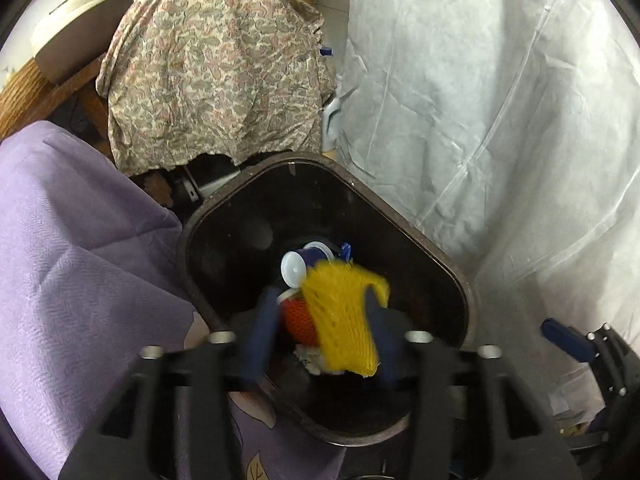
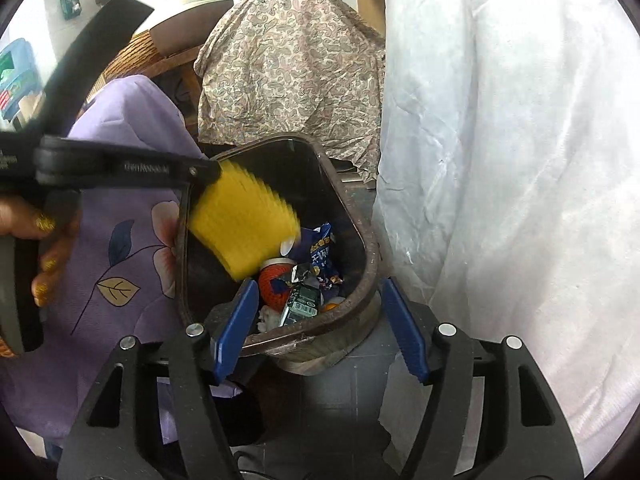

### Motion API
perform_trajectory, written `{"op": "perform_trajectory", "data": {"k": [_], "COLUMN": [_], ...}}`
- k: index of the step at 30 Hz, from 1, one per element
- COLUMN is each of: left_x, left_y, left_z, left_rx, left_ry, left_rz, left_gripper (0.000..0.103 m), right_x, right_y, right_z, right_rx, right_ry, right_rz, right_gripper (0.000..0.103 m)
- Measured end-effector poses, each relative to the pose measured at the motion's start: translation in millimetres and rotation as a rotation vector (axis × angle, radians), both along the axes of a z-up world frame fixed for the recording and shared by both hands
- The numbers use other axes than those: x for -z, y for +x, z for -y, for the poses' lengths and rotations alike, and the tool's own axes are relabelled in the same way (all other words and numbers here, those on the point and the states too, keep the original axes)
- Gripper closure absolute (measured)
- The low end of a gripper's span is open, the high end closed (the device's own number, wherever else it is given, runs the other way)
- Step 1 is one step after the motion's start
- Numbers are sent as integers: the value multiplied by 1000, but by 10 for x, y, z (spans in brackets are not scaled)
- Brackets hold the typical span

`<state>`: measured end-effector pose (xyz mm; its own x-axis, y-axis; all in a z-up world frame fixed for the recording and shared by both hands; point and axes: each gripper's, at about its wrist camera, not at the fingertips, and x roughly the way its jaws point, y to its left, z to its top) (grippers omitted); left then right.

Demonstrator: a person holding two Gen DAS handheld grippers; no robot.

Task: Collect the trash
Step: 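Carry the sleeve and wrapper over the brown bin and open both tools, then move both open tools back from the bin toward the table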

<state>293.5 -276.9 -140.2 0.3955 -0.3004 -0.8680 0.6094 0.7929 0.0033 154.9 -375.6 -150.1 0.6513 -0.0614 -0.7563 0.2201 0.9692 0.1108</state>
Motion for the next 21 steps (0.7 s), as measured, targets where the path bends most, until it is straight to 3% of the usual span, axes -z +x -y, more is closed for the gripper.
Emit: {"op": "perform_trajectory", "data": {"k": [6, 16, 21], "left_x": [-164, -573, -792], "left_y": [-36, -187, -306], "left_z": [-24, -192, -406], "left_rx": [-4, -24, -39], "left_ry": [-62, -187, -222], "left_rz": [39, 79, 136], "left_gripper": [39, 30, 27], "right_x": [-18, -94, -170], "right_y": [-8, -6, 12], "right_z": [-38, -145, -225], "right_rx": [1, -17, -36], "right_ry": [-9, -27, -34], "right_rz": [9, 14, 22], "right_gripper": [31, 28, 28]}}
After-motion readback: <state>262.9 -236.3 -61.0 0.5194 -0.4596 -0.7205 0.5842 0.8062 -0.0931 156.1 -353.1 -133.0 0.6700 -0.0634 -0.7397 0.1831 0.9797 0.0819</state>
